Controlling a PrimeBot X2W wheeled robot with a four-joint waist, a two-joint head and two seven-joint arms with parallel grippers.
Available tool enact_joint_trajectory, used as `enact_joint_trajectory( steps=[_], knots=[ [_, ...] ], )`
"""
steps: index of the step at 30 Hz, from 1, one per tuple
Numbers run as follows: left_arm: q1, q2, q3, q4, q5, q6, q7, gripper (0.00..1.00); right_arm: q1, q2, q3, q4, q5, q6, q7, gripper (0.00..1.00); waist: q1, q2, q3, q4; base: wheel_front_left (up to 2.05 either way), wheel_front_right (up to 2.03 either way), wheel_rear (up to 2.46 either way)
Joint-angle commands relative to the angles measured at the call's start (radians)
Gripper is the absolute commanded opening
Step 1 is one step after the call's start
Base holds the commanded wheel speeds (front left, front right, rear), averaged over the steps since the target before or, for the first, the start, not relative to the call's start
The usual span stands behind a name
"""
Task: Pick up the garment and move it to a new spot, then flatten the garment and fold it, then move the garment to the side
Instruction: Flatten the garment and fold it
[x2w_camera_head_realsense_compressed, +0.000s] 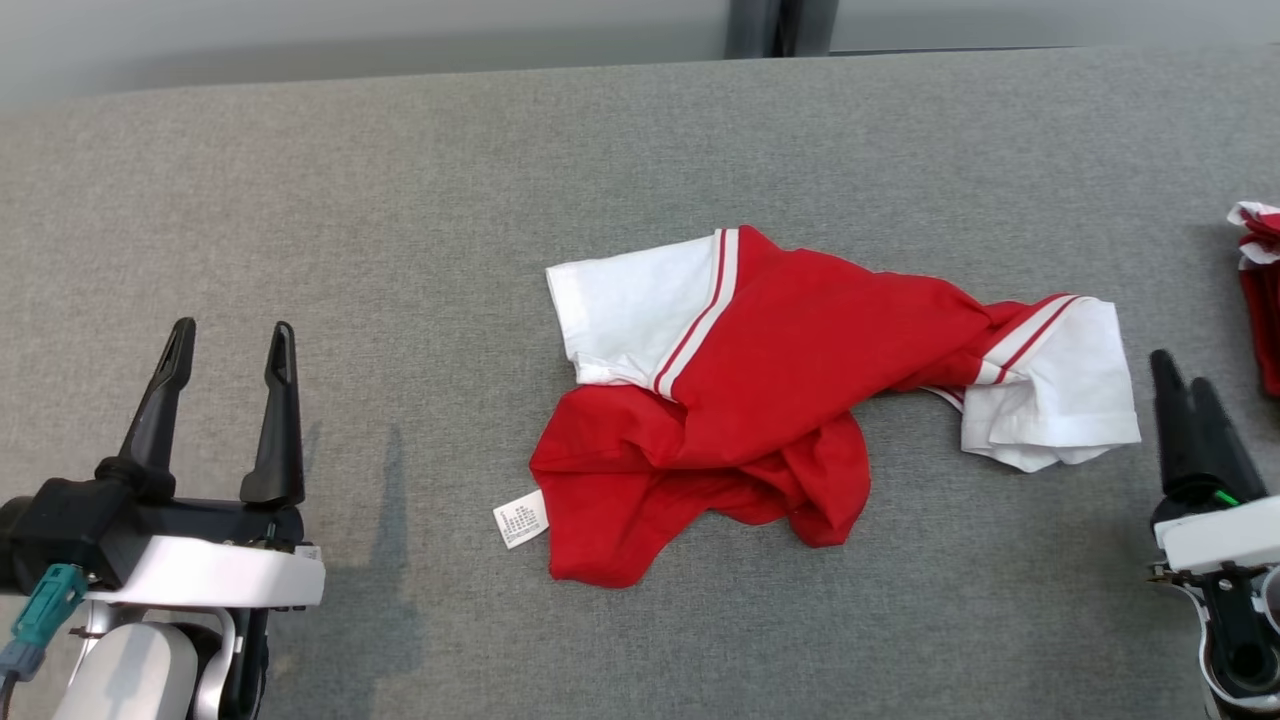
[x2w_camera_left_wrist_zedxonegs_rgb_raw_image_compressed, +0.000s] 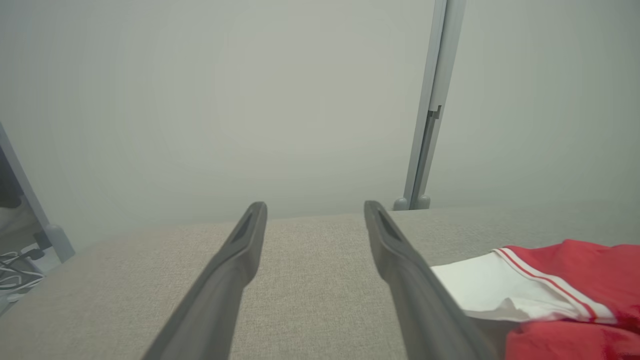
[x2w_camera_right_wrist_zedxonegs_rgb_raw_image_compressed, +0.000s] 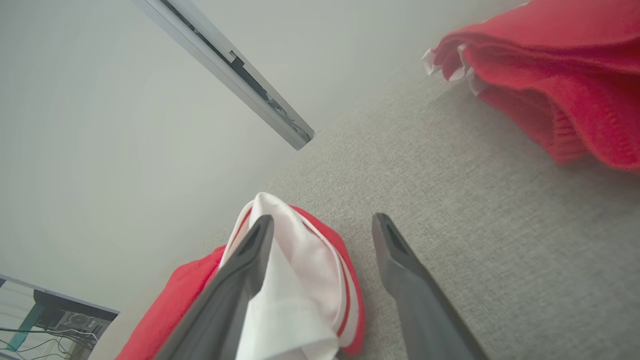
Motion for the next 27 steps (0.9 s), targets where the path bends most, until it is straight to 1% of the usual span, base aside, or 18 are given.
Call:
enact_joint_trajectory(
  steps=[1,4,7,8,9,18,25,27],
  knots=[
    [-0.006,0.006,0.007,0.002,-0.003,0.003,-0.005,1.0,0.022,-0.011,-0.003,-0.028,-0.024,0.001,-0.037,1.0,0.0,0.0,-0.005,-0.007,0.0,0.0,0.0],
    [-0.004,0.013,0.013,0.0,-0.004,0.007,-0.005,1.0,0.049,-0.012,-0.012,-0.095,-0.086,0.001,-0.109,1.0,0.0,0.0,-0.013,-0.018,0.0,0.0,0.0],
    [0.003,0.019,0.016,-0.001,-0.004,0.01,-0.004,1.0,0.062,0.0,-0.028,-0.166,-0.165,0.001,-0.152,1.0,0.0,0.0,-0.024,-0.028,0.0,0.0,0.0],
    [0.007,0.022,0.014,-0.001,-0.002,0.012,-0.003,1.0,0.07,0.009,-0.041,-0.21,-0.236,0.001,-0.164,1.0,0.0,0.0,-0.033,-0.031,0.0,0.0,0.0],
    [0.009,0.023,0.013,-0.002,-0.002,0.012,-0.002,1.0,0.073,0.025,-0.048,-0.23,-0.263,0.001,-0.164,1.0,0.0,0.0,-0.039,-0.032,0.0,0.0,0.0],
    [0.047,0.022,-0.005,-0.01,0.005,0.024,0.01,1.0,0.139,0.121,-0.063,-0.406,-0.537,0.001,-0.056,1.0,0.0,0.0,-0.095,-0.025,0.0,0.0,0.0],
    [0.091,0.014,-0.022,-0.017,0.003,0.035,0.019,1.0,0.22,0.161,-0.045,-0.454,-0.693,0.001,0.021,1.0,0.0,0.0,-0.143,-0.017,0.0,0.0,0.0],
    [0.104,0.013,-0.027,-0.017,0.003,0.038,0.024,1.0,0.24,0.168,-0.044,-0.463,-0.709,0.001,0.032,1.0,0.0,0.0,-0.156,-0.015,0.0,0.0,0.0]
  ],
)
